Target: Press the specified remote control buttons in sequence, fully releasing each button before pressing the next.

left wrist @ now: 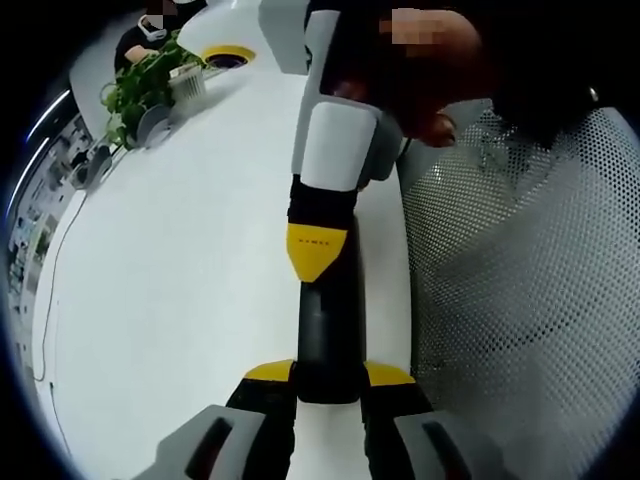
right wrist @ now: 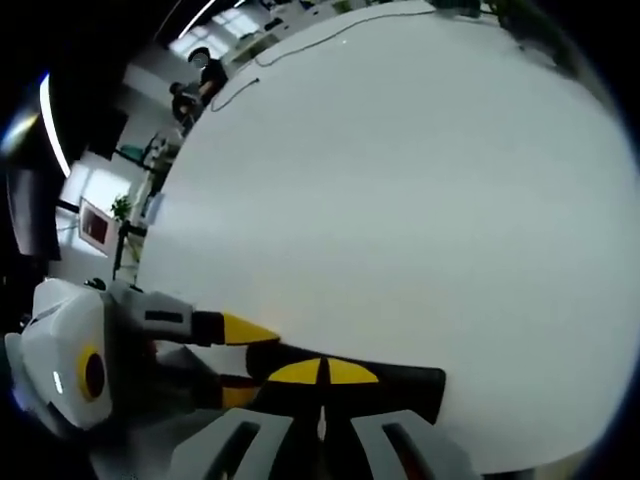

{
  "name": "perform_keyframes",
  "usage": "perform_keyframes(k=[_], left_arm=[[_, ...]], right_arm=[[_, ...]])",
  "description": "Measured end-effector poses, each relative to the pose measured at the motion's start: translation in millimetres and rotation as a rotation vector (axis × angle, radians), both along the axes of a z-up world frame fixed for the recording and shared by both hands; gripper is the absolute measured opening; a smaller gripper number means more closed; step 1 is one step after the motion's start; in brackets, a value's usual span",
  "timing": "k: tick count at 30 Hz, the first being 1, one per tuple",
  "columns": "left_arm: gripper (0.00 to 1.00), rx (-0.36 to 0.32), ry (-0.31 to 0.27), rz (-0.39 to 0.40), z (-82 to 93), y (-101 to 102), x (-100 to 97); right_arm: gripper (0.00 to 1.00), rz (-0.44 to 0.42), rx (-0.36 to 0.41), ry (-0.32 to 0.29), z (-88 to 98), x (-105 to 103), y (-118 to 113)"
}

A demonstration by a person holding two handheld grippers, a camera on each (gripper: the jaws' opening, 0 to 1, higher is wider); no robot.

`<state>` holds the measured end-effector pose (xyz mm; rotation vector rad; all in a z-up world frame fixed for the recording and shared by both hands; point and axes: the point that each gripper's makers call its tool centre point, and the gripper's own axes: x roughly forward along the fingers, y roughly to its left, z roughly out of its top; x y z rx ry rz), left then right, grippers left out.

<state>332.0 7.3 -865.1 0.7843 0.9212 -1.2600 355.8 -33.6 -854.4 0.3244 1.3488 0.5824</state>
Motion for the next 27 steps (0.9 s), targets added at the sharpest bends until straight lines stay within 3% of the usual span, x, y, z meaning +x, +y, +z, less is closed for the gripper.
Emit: perform_keyframes(k=[15, 27], left_arm=[[0.24, -0.002, -0.001, 0.003, -0.3, 0.1, -0.5], [0.24, -0.001, 0.0, 0.005, -0.5, 0.7, -0.5]], right_arm=[[0.0, -0.025, 0.014, 0.046, 5.8, -4.9, -2.7], [0.0, 0.007, -0.007, 0.092, 0.2, -15.2, -2.2]])
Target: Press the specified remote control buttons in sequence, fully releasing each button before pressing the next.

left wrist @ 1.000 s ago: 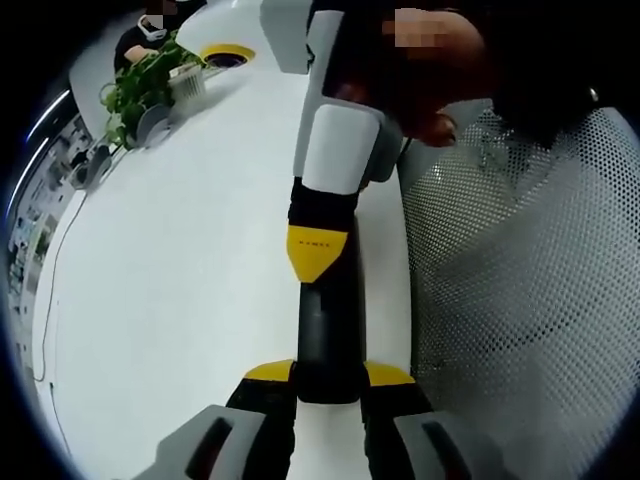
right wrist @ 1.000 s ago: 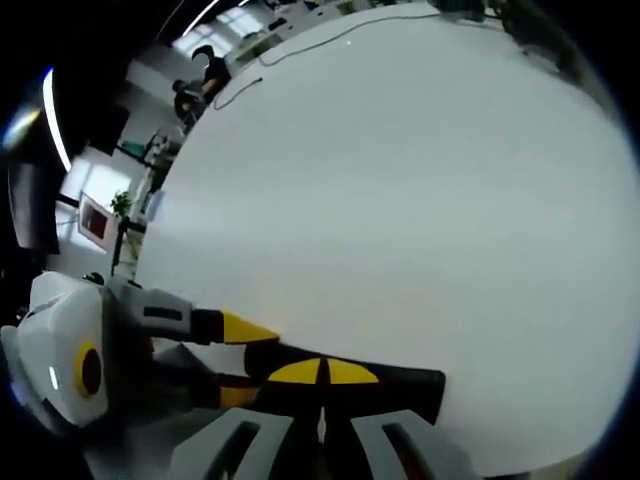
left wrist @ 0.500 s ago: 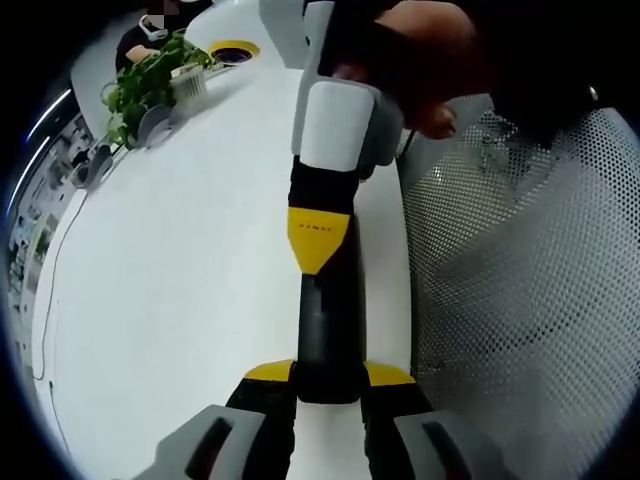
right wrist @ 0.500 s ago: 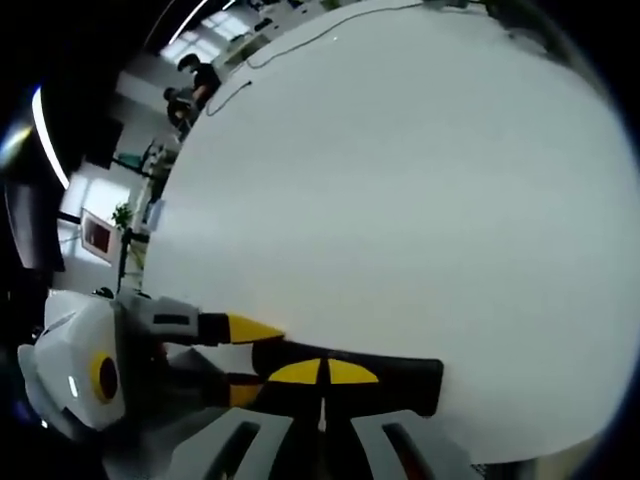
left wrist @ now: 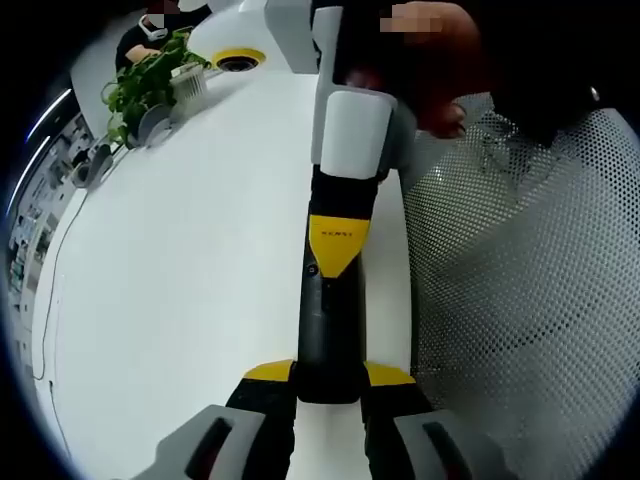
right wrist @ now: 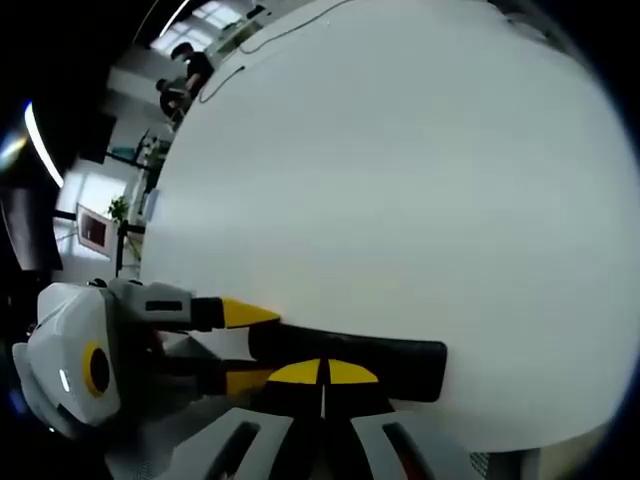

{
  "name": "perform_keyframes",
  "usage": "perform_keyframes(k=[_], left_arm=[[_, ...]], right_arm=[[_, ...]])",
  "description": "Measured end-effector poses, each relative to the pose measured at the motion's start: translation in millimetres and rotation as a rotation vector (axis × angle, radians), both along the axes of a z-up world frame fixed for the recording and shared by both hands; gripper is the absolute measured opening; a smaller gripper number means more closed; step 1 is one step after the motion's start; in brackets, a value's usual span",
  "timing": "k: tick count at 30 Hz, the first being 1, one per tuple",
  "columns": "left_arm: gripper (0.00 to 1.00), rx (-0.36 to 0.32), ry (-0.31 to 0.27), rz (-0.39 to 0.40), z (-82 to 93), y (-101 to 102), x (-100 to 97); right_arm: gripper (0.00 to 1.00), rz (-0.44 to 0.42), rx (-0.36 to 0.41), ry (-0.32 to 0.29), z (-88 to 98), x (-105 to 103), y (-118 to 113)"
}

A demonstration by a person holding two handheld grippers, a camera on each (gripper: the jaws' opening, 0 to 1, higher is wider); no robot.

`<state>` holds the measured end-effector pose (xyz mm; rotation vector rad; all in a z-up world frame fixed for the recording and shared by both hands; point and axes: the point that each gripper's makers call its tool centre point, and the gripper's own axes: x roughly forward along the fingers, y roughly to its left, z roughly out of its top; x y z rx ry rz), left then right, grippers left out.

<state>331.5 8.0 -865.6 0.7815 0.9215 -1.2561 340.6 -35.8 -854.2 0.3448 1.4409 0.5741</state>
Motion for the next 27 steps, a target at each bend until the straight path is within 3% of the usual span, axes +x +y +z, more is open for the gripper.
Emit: perform_keyframes(k=[3, 14, 22, 27], left_arm=[[0.24, 0.0, -0.001, 0.0, 0.6, 0.0, -0.4], [0.24, 0.007, -0.001, -0.003, 0.2, -0.5, 0.0], [0.24, 0.009, -0.001, -0.003, 0.2, -0.5, 0.6], [0.24, 0.005, -0.001, 0.002, 0.5, -0.4, 0.7]], right_arm=[[0.0, -0.002, -0.002, -0.005, 0.5, -0.2, 0.0], [0.0, 0.13, -0.072, -0.113, -0.3, -1.0, 1.9], [0.0, 0.049, -0.006, -0.075, -0.3, 2.4, 0.1], [0.0, 0.079, -0.038, -0.101, 0.6, 1.1, 3.1]])
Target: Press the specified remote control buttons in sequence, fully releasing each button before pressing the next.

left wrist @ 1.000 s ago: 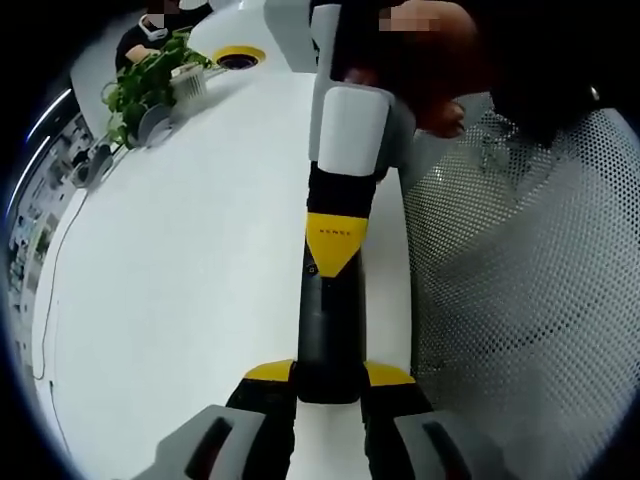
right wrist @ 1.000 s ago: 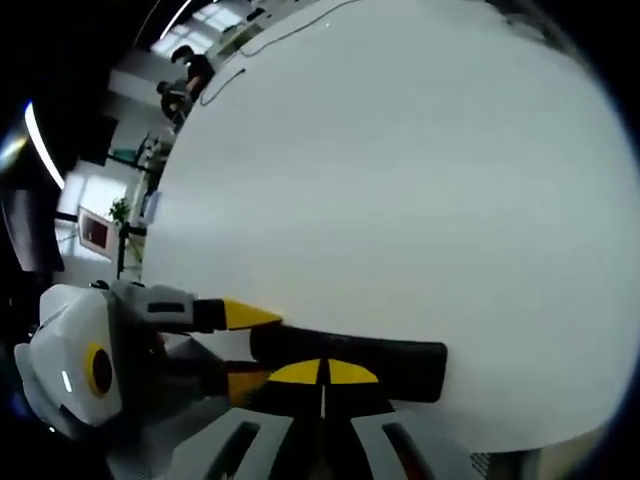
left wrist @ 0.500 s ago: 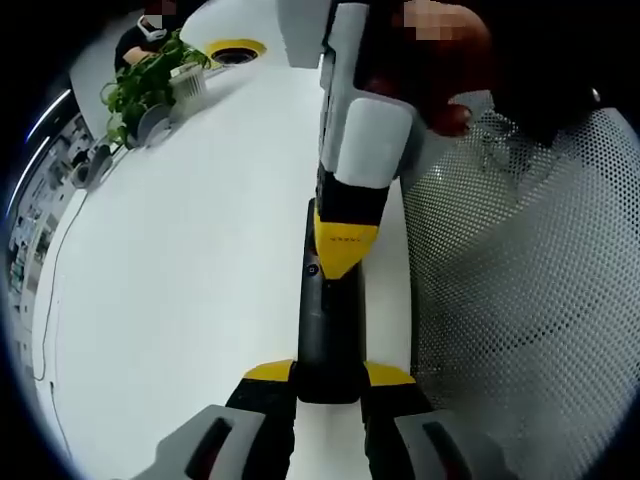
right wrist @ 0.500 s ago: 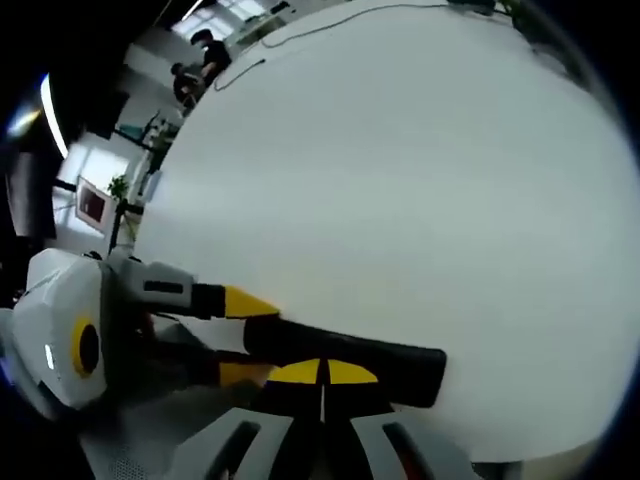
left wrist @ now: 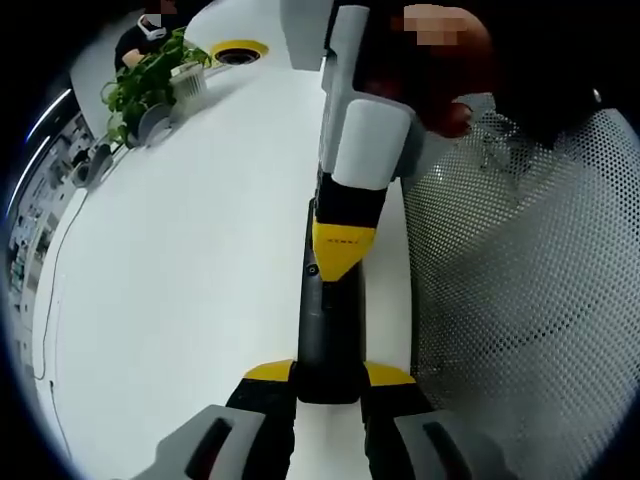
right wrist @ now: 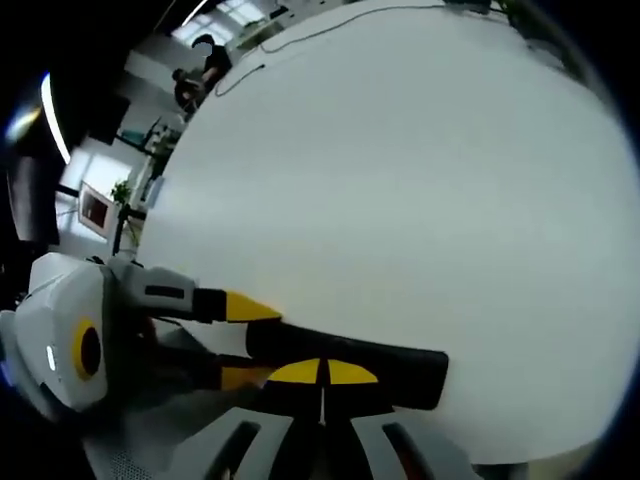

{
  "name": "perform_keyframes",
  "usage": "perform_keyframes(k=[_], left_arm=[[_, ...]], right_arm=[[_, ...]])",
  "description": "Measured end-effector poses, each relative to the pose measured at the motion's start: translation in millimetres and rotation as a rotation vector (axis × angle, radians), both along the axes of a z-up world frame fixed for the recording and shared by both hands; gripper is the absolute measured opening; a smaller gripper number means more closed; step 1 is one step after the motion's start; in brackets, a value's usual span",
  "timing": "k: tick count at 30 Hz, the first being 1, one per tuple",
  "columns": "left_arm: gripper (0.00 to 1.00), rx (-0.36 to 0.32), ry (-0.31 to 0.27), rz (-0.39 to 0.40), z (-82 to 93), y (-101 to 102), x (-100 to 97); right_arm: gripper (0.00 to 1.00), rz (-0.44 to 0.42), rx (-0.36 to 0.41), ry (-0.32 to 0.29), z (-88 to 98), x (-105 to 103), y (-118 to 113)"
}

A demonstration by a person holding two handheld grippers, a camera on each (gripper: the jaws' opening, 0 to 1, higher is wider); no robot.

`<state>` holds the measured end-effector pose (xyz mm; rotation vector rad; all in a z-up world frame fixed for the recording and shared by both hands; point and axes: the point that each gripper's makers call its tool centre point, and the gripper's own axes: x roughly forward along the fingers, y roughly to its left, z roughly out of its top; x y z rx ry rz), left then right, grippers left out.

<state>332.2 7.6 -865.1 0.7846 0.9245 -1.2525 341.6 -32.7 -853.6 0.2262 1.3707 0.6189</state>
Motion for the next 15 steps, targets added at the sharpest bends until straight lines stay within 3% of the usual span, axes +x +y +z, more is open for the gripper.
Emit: perform_keyframes(k=[10, 12, 15], left_arm=[[0.24, -0.002, 0.0, 0.001, -0.5, 0.4, 0.0], [0.24, -0.003, 0.0, 0.001, -0.2, 1.0, -0.3], [0.24, -0.004, 0.0, 0.0, -0.1, 1.6, -0.5]], right_arm=[[0.0, 0.015, -0.015, 0.002, -0.5, -1.1, -0.6], [0.0, 0.035, -0.023, 0.077, -1.5, -11.9, -1.1], [0.0, 0.035, -0.015, 0.065, -1.9, -11.0, 2.3]])
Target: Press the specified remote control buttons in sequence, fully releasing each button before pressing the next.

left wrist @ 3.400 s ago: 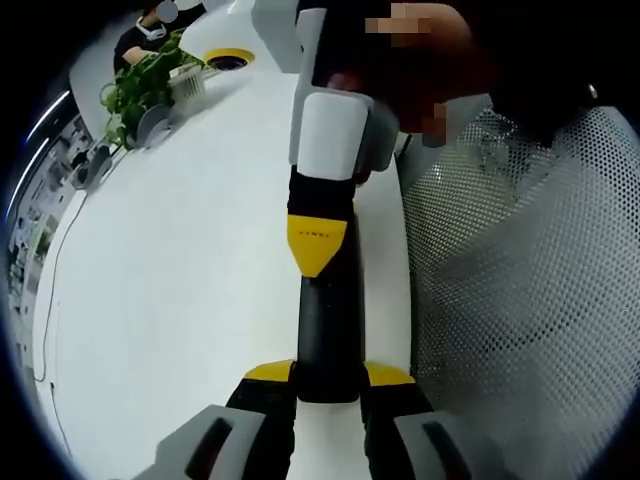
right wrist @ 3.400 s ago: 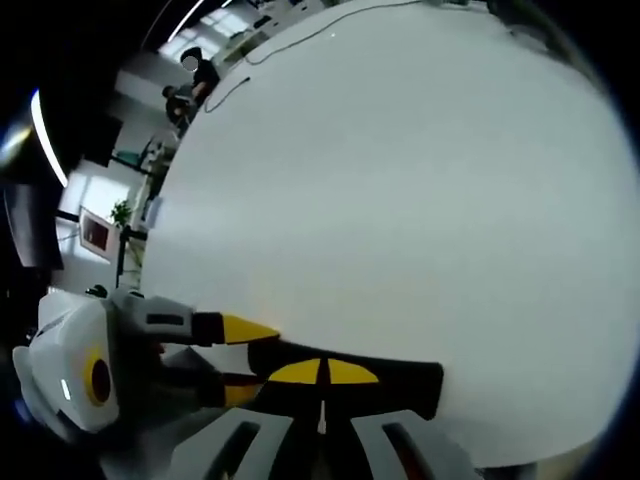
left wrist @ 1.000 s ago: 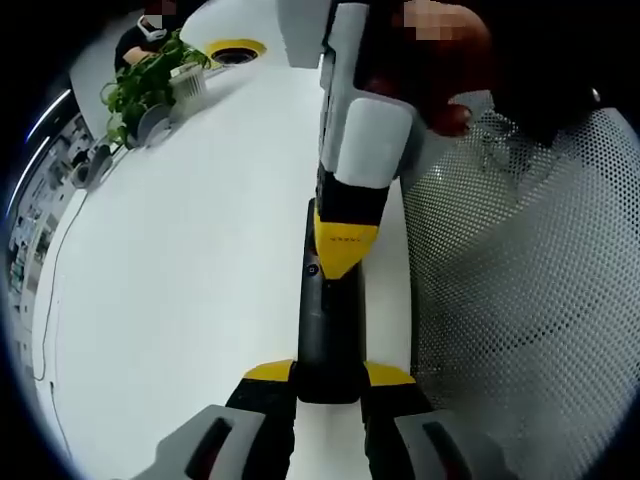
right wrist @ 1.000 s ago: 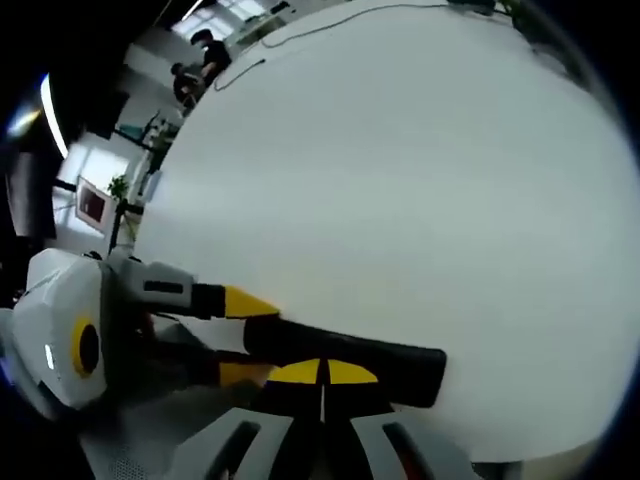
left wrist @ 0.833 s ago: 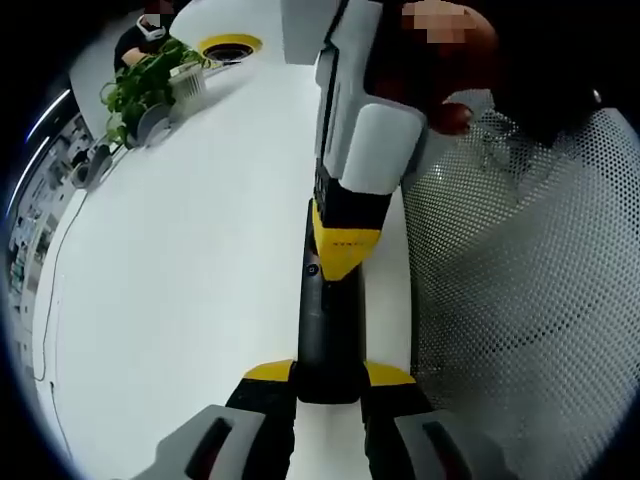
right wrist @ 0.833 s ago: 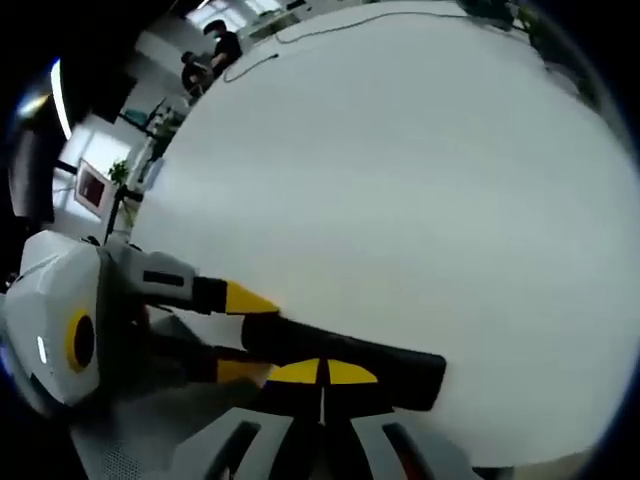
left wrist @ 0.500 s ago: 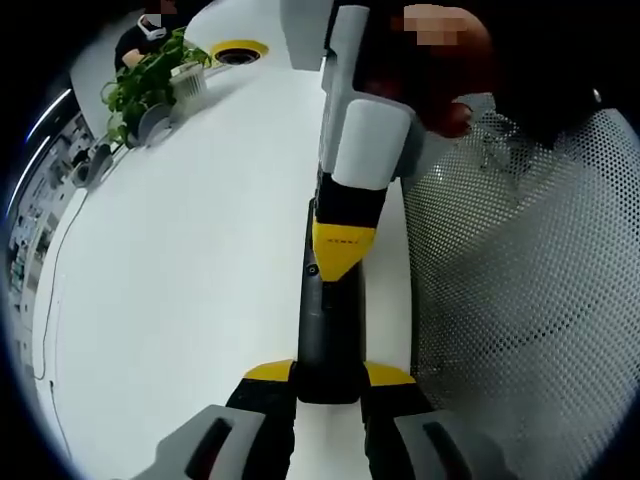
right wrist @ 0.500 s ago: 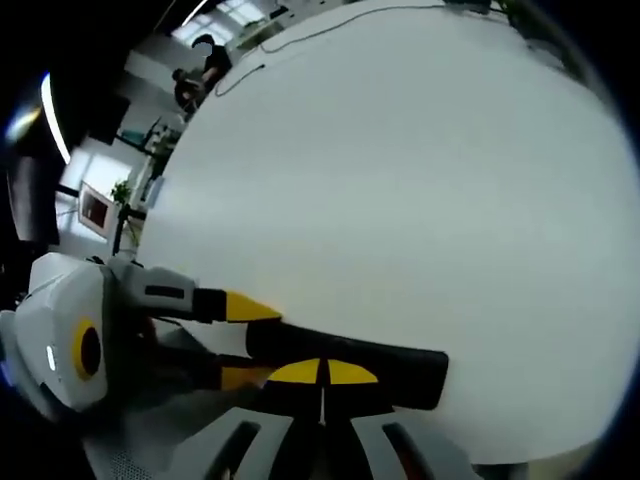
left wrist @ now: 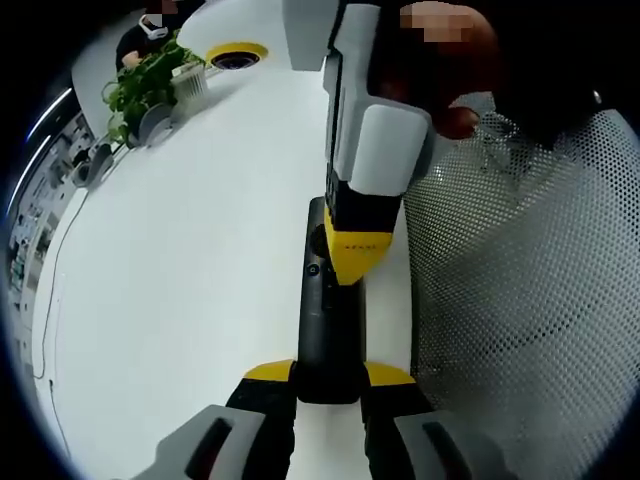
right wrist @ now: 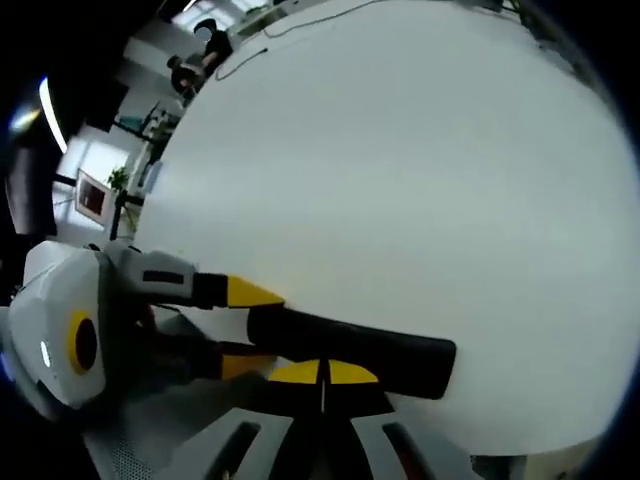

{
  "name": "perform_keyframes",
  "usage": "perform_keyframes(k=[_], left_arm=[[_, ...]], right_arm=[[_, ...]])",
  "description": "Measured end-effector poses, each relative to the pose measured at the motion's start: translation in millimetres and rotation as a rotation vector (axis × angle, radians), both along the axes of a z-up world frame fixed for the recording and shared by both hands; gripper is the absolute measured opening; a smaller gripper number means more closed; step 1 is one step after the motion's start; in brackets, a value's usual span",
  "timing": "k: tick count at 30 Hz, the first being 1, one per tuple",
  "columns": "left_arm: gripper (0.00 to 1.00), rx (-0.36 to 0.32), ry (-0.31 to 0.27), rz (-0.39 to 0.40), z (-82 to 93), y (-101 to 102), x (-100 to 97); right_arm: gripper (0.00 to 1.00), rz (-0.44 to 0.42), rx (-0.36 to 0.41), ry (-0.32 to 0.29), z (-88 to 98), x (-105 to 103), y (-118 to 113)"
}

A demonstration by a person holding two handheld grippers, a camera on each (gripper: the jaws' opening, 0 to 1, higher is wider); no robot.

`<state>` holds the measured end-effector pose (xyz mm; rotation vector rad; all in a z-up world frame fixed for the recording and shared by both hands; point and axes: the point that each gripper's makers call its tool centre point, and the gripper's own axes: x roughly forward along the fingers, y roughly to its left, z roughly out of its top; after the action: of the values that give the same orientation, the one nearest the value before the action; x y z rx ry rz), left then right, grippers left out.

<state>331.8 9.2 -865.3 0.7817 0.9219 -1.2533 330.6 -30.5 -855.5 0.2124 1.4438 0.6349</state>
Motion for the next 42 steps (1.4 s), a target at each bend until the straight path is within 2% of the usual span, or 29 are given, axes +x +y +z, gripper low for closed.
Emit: perform_keyframes(k=[10, 13, 19, 28, 32, 34, 42], left_arm=[[0.24, 0.0, 0.0, -0.002, -0.1, 1.2, 0.4], [0.24, -0.001, 0.0, -0.002, 0.0, 1.1, 0.5], [0.24, -0.001, 0.0, -0.002, -0.5, 1.0, 0.8], [0.24, 0.003, 0.0, -0.005, -0.3, 1.0, 0.1], [0.24, 0.005, 0.0, -0.005, -0.3, 0.9, 0.2], [0.24, 0.005, 0.0, -0.005, -0.3, 0.8, 0.2], [0.24, 0.009, 0.001, -0.005, -0.3, 0.2, -0.1]], right_arm=[[0.0, 0.002, -0.014, 0.011, -0.3, -1.3, -2.7], [0.0, -0.003, -0.037, 0.025, -0.9, -1.7, -8.4], [0.0, -0.013, -0.033, 0.051, -2.0, -4.0, -10.1], [0.0, -0.008, -0.031, 0.049, -1.5, -4.4, -8.9], [0.0, -0.013, -0.007, 0.058, -0.3, -4.6, -5.2], [0.0, 0.0, -0.03, 0.042, -1.9, -4.1, -7.2], [0.0, 0.025, -0.041, 0.029, -1.6, -5.5, -6.8]])
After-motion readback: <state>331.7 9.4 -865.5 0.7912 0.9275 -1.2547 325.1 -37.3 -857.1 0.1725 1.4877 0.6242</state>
